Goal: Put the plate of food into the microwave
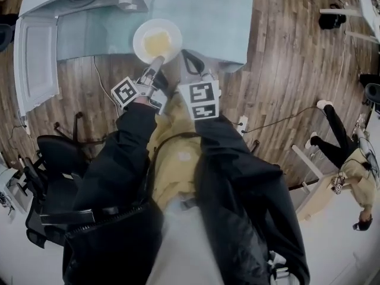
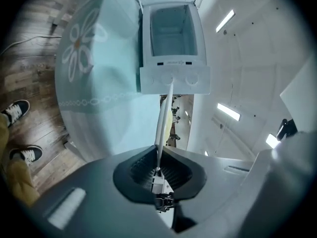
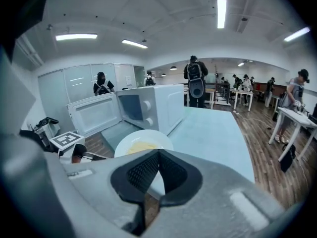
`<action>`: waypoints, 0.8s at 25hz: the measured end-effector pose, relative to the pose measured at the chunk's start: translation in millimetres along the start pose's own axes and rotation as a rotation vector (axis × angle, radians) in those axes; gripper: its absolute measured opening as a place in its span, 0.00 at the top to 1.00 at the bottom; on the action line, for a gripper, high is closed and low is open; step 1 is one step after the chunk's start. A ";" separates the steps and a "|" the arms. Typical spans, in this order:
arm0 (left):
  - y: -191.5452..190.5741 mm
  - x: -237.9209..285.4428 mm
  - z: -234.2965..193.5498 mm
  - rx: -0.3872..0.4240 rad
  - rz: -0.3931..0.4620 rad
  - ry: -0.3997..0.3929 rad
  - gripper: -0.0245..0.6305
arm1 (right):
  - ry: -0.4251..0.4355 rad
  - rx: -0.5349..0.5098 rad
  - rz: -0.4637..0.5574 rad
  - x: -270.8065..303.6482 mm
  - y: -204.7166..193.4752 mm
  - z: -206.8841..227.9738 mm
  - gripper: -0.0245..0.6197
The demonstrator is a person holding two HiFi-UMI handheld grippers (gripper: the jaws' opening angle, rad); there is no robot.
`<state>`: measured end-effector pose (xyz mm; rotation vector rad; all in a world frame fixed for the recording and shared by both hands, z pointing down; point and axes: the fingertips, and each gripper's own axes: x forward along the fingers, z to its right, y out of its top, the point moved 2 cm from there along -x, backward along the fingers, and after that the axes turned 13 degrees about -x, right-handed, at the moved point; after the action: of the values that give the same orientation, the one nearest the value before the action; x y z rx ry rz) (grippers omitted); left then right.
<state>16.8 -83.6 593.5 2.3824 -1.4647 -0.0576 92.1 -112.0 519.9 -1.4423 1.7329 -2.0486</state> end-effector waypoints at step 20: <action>82.1 -79.0 51.1 0.029 0.274 -0.090 0.95 | 0.246 -0.160 0.100 65.7 82.5 -89.7 0.97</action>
<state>-101.4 -61.9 559.4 2.2033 -1.8325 -0.0774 -44.8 -115.9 499.8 -1.1523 2.0587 -2.1542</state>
